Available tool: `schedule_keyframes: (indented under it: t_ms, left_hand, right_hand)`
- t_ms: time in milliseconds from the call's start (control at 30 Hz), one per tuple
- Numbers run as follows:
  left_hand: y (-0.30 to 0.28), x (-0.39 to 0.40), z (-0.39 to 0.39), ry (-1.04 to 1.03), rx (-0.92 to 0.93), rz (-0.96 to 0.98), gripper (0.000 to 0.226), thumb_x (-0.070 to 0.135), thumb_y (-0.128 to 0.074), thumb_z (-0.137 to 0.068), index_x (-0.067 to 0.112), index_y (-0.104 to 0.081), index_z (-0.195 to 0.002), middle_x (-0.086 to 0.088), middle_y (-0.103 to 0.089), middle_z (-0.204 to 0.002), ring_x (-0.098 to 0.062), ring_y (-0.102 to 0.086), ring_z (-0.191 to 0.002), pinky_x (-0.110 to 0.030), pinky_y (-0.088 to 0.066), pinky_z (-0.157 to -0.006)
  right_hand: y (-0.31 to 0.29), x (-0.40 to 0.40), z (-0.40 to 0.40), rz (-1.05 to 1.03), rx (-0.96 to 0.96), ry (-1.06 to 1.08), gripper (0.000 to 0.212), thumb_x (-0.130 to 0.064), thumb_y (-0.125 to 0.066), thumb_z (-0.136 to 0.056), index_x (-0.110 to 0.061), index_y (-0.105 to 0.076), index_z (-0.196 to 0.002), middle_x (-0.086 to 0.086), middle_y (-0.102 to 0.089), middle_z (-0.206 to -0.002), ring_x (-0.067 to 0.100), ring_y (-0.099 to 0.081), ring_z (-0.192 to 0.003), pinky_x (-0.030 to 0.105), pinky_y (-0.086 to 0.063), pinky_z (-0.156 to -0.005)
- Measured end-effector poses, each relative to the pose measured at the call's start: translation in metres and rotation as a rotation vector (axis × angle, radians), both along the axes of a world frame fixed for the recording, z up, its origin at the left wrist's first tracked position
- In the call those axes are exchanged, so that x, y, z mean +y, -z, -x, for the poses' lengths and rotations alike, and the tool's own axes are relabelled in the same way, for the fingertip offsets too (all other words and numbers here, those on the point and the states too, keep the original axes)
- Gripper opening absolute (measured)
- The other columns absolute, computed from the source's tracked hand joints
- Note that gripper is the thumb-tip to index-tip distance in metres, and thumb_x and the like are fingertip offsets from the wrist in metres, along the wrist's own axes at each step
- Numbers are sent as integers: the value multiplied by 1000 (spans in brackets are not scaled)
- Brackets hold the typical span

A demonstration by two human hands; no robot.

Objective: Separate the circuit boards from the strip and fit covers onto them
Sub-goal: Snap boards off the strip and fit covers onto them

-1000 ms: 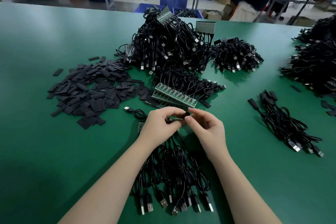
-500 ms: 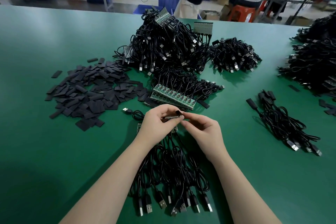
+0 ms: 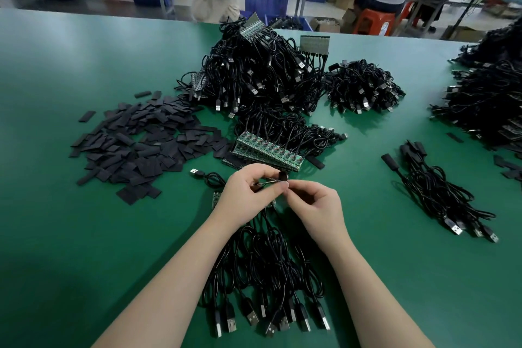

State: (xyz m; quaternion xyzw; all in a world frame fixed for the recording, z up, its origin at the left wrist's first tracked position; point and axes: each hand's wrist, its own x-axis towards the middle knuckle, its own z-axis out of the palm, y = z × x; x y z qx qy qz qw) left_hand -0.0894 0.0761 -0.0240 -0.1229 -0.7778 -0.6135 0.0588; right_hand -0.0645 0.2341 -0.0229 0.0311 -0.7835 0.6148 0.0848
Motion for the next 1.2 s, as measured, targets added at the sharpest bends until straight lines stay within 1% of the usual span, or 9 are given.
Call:
schedule_keyframes:
  t_ms: [233, 400, 533, 667, 767, 833, 1000, 1067, 1200]
  left_hand:
    - [-3, 0, -1, 14, 15, -43, 14, 36, -72, -80, 48, -70, -86, 23, -68, -95, 4, -63, -88, -14, -48, -77]
    - [-4, 1, -3, 41, 21, -80, 17, 25, -67, -86, 41, -65, -84, 24, -64, -85, 8, -56, -67, -9, -42, -64]
    - [-2, 1, -1, 16, 4, -86, 19, 16, -69, -89, 35, -65, -84, 25, -61, -71, 7, -50, -55, -7, -37, -56]
    - [0, 1, 0, 13, -22, -43, 20, 21, -72, -87, 39, -66, -80, 26, -63, -71, 7, -52, -57, -7, -39, -58]
    - [0, 0, 0, 13, -12, -33, 23, 22, -73, -87, 42, -67, -79, 25, -65, -75, 7, -55, -61, -8, -41, -60]
    - [-1, 0, 0, 12, -4, -35, 26, 22, -72, -87, 47, -68, -79, 24, -66, -77, 7, -56, -63, -9, -42, -62]
    - [-1, 2, -1, -6, 11, 14, 30, 25, -73, -85, 54, -67, -81, 24, -68, -87, 1, -57, -68, -15, -48, -65]
    - [-1, 2, -1, 4, 15, 14, 30, 25, -73, -85, 54, -67, -81, 25, -68, -88, 1, -60, -71, -15, -50, -66]
    - [-3, 3, -3, 21, 7, 14, 22, 29, -74, -83, 50, -69, -82, 23, -68, -83, 5, -59, -64, -12, -46, -61]
  right_hand:
    - [2, -1, 1, -13, -3, 46, 21, -14, -77, -83, -35, -74, -79, -17, -74, -78, -3, -66, -71, 12, -49, -66]
    - [5, 0, 2, -1, 9, 65, 23, -12, -76, -82, -35, -73, -78, -14, -73, -77, 0, -64, -69, 14, -49, -66]
    - [4, 1, 3, 136, -1, 31, 24, -5, -72, -86, -28, -73, -80, -11, -71, -74, 2, -61, -67, 15, -49, -65]
    - [2, 6, 2, 291, -31, 3, 28, -5, -69, -90, -31, -76, -82, -9, -72, -78, 6, -64, -73, 16, -51, -70]
    - [0, 8, 2, 349, -71, 0, 21, -11, -73, -87, -30, -79, -92, -5, -75, -83, 5, -66, -76, 15, -51, -71]
    - [-1, 7, 1, 330, -77, -14, 18, -13, -74, -86, -29, -79, -95, -5, -76, -85, 2, -67, -76, 13, -50, -70]
    - [-4, 3, -1, 261, -36, -47, 24, -12, -74, -86, -34, -80, -86, -4, -78, -87, 2, -69, -79, 13, -51, -71]
    - [-3, 3, -1, 266, -26, -36, 25, -9, -74, -86, -34, -80, -85, -4, -78, -88, 3, -69, -80, 14, -52, -73]
    - [-1, 2, -1, 272, 7, 12, 23, -8, -75, -84, -30, -80, -79, -4, -78, -84, 3, -69, -78, 13, -51, -71]
